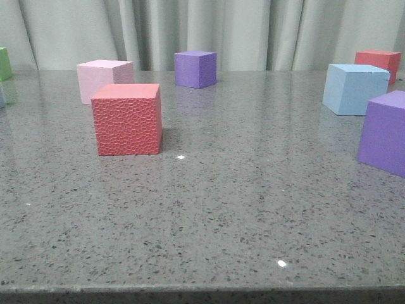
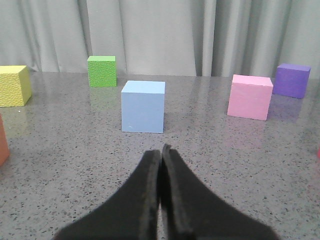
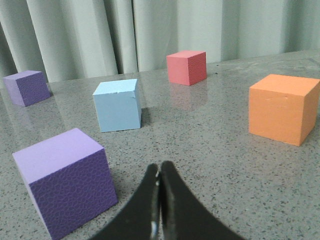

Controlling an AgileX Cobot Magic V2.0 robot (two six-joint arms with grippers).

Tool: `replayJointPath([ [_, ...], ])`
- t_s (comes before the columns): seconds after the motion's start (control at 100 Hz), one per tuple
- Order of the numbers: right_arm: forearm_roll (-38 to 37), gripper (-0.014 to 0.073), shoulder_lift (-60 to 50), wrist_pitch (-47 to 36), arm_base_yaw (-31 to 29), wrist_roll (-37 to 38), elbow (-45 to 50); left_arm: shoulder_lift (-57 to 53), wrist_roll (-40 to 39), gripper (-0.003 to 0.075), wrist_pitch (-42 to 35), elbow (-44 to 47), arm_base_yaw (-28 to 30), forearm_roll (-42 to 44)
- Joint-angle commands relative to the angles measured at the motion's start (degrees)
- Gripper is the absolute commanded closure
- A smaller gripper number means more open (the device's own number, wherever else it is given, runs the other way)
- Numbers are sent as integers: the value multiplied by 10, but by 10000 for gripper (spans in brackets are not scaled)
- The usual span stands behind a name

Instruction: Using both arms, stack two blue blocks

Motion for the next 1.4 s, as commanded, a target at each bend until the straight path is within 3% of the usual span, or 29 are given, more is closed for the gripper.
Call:
replayJointPath([
  [0.0, -5, 712, -13, -43, -3, -3, -12, -18, -2, 738, -46, 2, 1, -4],
  [1.02, -5, 712, -13, -57, -3, -3, -21, -18, -2, 739, -43, -21, 1, -14],
  [1.39, -5, 703, 73, 146, -3, -3, -197, 74, -2, 739, 88, -203, 1, -14],
])
